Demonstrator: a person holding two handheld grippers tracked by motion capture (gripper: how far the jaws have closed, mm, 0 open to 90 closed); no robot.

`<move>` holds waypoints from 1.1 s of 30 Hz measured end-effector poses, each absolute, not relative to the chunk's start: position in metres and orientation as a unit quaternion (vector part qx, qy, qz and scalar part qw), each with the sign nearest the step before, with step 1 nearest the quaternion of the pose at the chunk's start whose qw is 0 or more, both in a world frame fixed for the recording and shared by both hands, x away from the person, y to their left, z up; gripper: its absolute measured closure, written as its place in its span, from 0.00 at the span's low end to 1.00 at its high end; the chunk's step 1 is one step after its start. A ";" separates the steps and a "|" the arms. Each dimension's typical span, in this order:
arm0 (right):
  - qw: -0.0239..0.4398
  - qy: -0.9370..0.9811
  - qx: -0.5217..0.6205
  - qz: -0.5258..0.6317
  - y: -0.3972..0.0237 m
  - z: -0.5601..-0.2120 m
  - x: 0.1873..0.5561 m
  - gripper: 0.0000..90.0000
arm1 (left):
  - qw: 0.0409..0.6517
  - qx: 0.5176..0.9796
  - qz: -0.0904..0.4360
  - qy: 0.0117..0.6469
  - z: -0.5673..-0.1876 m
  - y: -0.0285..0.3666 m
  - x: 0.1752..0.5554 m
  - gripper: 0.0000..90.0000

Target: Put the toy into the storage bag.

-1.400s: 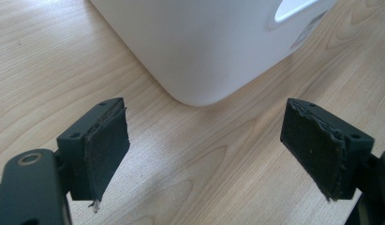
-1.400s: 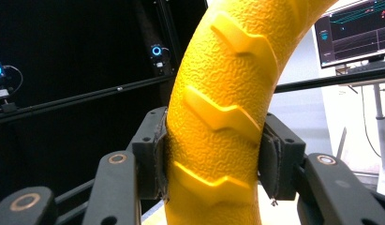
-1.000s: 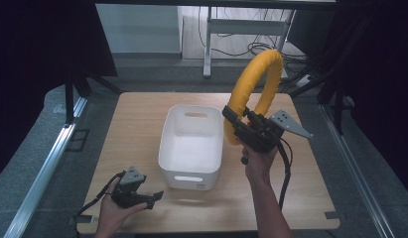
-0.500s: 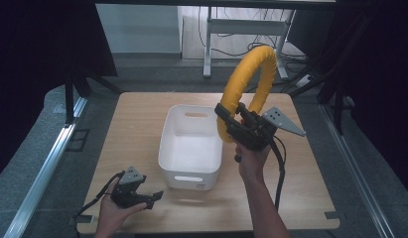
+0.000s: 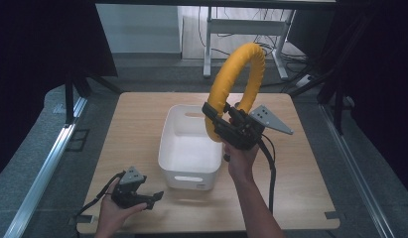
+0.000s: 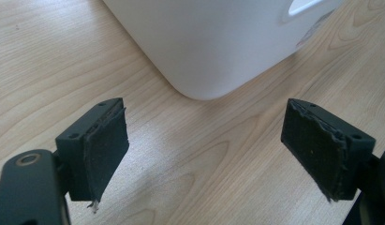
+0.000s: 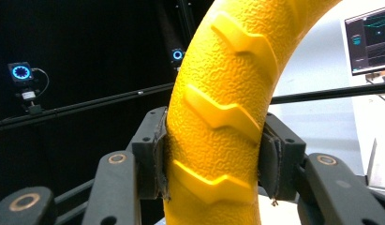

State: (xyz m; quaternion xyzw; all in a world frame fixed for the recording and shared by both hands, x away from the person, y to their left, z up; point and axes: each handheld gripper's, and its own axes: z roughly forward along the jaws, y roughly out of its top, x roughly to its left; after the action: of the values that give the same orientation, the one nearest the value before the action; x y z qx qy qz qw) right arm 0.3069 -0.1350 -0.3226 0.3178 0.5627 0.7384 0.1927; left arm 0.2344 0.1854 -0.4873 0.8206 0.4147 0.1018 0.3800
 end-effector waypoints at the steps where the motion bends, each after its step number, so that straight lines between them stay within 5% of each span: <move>1: 0.191 0.563 0.317 0.739 -0.133 -0.323 0.307 0.56 | 0.380 0.821 0.102 0.414 -0.487 0.185 0.235 0.17; 33: 0.186 0.563 0.294 0.750 -0.091 -0.318 0.299 0.56 | 0.380 0.821 0.098 0.414 -0.488 0.184 0.234 0.17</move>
State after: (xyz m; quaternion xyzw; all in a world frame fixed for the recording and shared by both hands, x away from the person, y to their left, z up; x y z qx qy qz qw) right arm 0.2991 -0.0911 -0.3179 0.2940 0.5628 0.7498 0.1858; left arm 0.2344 0.1838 -0.4878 0.8210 0.4144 0.0984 0.3802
